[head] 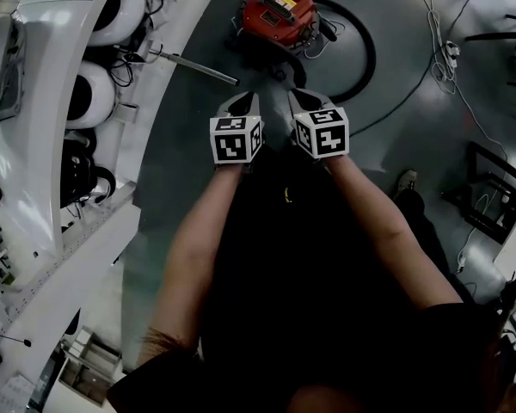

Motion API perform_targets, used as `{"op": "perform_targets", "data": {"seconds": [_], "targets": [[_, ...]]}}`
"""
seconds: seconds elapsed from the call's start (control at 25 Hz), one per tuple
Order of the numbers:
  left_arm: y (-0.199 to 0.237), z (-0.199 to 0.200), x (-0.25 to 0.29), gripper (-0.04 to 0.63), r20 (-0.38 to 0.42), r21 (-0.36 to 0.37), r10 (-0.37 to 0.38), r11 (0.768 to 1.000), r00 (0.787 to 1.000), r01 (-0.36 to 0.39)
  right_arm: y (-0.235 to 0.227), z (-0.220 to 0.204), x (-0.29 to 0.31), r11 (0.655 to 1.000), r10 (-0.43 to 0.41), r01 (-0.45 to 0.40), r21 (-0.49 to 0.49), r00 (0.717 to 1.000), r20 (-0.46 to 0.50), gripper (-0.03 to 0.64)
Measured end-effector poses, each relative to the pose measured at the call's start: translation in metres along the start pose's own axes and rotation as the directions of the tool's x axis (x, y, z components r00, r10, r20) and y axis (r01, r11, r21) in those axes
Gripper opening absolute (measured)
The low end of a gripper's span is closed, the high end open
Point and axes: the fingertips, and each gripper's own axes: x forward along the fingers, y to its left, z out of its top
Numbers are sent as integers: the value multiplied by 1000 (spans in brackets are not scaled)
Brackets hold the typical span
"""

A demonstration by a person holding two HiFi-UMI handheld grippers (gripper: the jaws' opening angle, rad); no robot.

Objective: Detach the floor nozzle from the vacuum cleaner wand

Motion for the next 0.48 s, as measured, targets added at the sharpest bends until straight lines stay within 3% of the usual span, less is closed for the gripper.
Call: {"op": "perform_targets", "data": {"seconds": [0.48], "targets": [[-10, 1, 5, 9, -24, 12, -32, 999, 999, 32, -1, 4, -3, 999, -4, 4, 46, 1000, 18, -3]]}}
